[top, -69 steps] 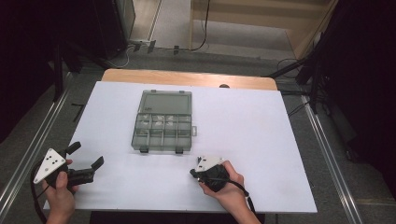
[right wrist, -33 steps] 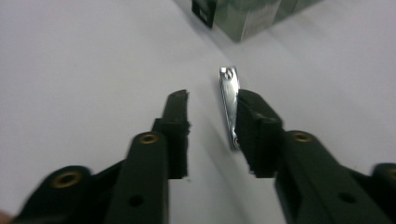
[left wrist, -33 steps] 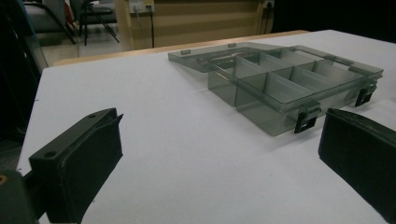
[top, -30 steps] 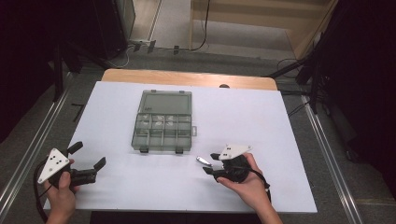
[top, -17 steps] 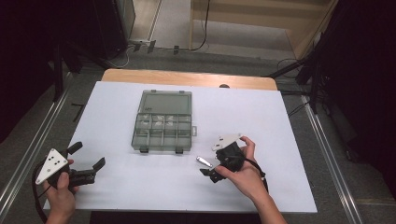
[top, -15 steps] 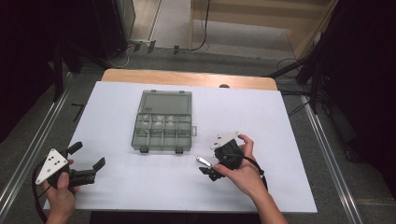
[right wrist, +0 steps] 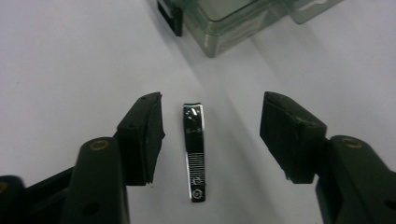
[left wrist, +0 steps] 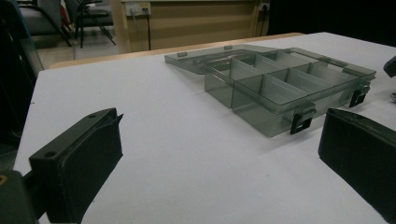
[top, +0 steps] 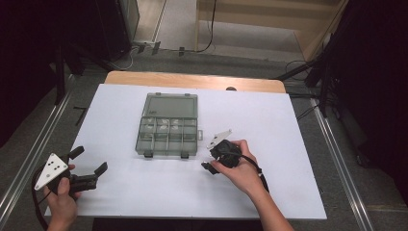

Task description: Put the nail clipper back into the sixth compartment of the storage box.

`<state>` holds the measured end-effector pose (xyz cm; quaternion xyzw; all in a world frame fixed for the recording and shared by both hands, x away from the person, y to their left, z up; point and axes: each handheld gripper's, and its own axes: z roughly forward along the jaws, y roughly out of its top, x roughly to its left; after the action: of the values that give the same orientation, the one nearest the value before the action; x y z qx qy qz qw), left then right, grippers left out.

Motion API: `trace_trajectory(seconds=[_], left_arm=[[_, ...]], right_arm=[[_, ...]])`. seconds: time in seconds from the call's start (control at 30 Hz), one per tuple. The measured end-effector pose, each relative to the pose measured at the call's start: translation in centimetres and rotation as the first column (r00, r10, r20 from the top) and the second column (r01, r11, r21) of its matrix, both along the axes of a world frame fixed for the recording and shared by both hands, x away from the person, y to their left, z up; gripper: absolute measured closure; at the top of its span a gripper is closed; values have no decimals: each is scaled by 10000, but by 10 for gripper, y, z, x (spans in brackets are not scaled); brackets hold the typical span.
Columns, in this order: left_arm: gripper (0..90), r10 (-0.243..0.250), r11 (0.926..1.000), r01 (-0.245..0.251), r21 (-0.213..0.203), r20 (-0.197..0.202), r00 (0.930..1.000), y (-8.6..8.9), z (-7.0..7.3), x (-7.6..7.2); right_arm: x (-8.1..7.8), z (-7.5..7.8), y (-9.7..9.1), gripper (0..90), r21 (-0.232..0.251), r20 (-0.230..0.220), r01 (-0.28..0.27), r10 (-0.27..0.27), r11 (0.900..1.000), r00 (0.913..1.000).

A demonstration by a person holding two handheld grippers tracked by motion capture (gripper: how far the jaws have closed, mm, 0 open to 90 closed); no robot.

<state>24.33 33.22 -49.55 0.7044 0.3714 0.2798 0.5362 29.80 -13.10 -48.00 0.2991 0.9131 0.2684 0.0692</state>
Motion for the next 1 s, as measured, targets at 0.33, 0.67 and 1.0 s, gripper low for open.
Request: trace_trajectory(seconds=[0.33,0.67,1.0], left_arm=[[0,6,10000,-6,-27,-3,10000,0,0,0],[0,14,10000,-14,-12,0,10000,0,0,0],[0,43,10000,-43,30,-40,10000,0,0,0]], right_arm=[[5,-6,7,668,274,-621,-252,269,9993,9977],[3,-14,12,762,119,-712,-8,17,9999,9975],[-4,-19,11,808,111,-208,161,-158,9998,9997]])
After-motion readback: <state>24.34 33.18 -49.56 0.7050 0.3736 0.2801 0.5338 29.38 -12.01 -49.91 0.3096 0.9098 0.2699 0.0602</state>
